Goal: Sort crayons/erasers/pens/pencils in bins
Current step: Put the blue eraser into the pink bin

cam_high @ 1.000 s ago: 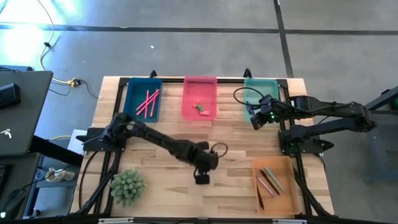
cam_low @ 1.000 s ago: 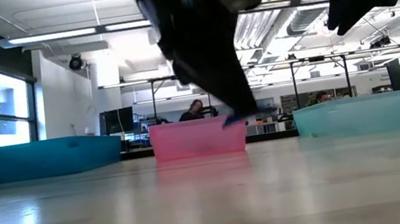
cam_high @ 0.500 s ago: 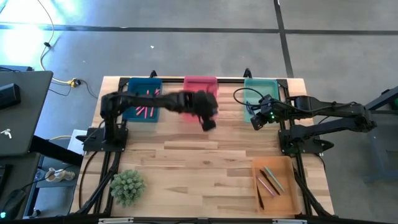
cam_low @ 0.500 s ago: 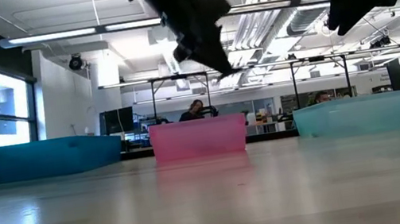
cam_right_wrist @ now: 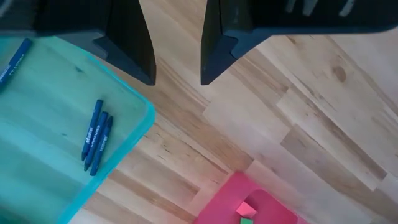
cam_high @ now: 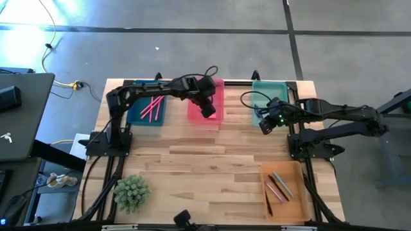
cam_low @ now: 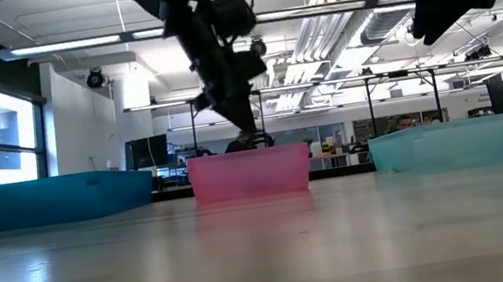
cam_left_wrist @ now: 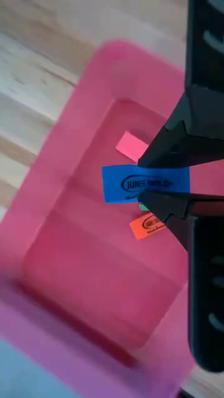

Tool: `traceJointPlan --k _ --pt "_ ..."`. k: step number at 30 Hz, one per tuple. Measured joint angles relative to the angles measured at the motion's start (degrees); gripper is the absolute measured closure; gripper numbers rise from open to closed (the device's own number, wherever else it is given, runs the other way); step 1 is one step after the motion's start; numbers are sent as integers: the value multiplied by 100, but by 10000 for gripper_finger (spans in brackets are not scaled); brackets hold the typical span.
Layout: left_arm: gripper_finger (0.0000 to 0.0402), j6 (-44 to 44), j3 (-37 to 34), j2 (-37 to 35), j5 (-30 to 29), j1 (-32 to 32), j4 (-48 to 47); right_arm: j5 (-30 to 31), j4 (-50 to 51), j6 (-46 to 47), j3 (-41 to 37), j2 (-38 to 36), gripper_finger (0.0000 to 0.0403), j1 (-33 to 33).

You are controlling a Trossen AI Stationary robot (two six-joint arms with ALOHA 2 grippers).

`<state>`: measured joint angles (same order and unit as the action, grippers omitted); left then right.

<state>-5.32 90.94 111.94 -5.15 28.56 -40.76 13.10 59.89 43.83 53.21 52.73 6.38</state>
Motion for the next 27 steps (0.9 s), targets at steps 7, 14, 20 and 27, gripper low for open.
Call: traceJointPlan --k 7,14,20,27 --pt "362 0 -2 383 41 -8 23 4 1 -120 0 0 284 155" --pt "362 -149 9 536 577 54 16 2 86 -382 0 2 284 161" --pt "334 -304 0 546 1032 157 -8 90 202 -387 0 2 284 161" --pt "252 -847 0 546 1287 261 -14 138 200 -532 0 2 284 161"
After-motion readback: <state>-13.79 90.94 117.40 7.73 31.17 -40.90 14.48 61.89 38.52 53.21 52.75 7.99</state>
